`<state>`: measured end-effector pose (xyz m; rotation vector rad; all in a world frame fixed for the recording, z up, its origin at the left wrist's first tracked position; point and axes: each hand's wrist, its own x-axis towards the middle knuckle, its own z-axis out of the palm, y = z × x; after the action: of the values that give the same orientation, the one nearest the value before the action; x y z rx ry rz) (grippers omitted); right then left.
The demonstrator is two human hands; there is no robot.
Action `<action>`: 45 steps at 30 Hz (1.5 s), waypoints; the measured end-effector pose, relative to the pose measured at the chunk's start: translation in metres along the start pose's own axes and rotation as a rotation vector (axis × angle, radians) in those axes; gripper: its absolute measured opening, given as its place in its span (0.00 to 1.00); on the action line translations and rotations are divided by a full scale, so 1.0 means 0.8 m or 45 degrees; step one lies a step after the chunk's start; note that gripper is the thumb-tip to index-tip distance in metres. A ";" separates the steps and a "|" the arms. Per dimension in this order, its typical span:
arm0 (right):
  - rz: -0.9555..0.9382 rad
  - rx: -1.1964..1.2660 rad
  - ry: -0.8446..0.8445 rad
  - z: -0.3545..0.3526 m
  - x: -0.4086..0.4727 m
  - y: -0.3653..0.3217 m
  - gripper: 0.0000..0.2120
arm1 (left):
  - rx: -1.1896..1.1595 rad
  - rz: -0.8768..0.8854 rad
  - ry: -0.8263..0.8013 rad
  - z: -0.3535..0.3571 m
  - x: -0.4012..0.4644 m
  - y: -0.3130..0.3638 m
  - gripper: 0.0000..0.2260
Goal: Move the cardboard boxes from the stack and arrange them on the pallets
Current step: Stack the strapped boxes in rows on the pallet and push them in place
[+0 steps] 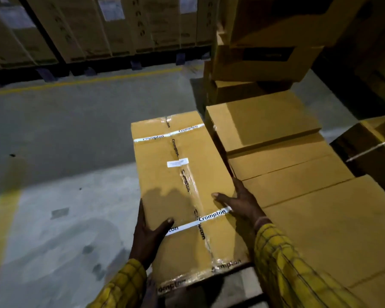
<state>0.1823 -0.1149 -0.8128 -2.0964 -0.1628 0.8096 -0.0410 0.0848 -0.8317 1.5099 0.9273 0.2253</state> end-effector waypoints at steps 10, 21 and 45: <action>0.043 -0.378 0.187 0.042 0.173 0.068 0.44 | -0.067 0.043 -0.259 0.053 0.186 -0.091 0.44; 0.039 -0.845 0.220 0.055 0.115 0.116 0.48 | -0.111 -0.126 -0.337 0.068 0.187 -0.122 0.49; -0.025 -1.084 0.276 0.085 0.093 0.196 0.41 | 0.286 -0.088 -0.379 0.082 0.195 -0.124 0.55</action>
<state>0.1730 -0.1370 -0.9977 -2.9521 -0.4730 0.5303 0.0621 0.1267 -0.9929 1.6594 0.7824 -0.1565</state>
